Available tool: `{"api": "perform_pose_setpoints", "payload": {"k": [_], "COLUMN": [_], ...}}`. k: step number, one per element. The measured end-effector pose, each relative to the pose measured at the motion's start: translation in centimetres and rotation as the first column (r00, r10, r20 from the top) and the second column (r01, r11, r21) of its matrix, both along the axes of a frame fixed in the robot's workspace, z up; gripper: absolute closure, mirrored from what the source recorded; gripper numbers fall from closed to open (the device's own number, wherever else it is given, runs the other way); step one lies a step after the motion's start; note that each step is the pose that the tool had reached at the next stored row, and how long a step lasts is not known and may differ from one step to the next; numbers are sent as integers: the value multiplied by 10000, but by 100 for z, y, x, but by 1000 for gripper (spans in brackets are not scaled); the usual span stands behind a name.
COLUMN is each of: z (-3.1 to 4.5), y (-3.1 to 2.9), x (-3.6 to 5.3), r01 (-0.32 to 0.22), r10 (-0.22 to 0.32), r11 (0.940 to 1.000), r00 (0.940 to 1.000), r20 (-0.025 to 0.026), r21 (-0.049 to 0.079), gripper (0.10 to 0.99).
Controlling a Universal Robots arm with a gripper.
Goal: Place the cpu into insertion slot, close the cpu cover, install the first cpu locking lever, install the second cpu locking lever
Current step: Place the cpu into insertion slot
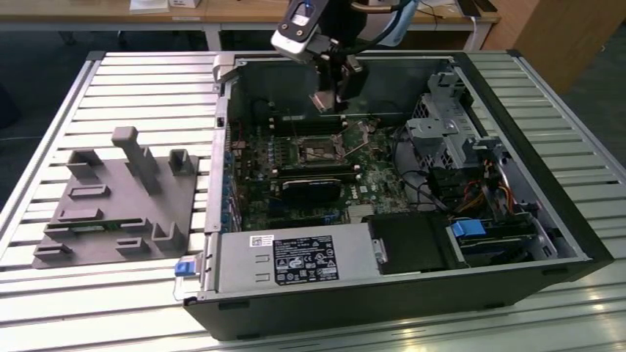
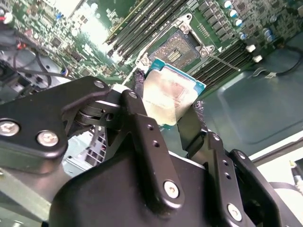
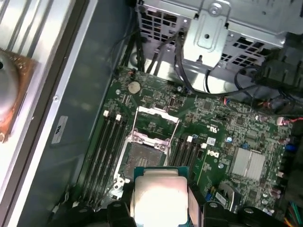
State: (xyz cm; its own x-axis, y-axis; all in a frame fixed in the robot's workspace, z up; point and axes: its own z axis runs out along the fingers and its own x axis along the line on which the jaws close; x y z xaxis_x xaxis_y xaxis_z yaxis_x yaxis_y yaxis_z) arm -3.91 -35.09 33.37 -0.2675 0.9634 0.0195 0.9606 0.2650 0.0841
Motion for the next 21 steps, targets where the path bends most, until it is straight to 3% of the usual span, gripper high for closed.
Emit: {"api": "perform_pose_setpoints", "payload": {"k": [7, 16, 21], "z": [-30, -69, -115], "y": [1, 7, 10], "x": [0, 0, -1], "r01": [1021, 2117, 2328], "r10": [-1021, -2117, -2328], "r11": [9948, 9773, 9725], "r00": [9948, 9773, 9724], "r20": [0, -12, -162], "r21": [0, -1, -37], "gripper": [553, 553, 553]}}
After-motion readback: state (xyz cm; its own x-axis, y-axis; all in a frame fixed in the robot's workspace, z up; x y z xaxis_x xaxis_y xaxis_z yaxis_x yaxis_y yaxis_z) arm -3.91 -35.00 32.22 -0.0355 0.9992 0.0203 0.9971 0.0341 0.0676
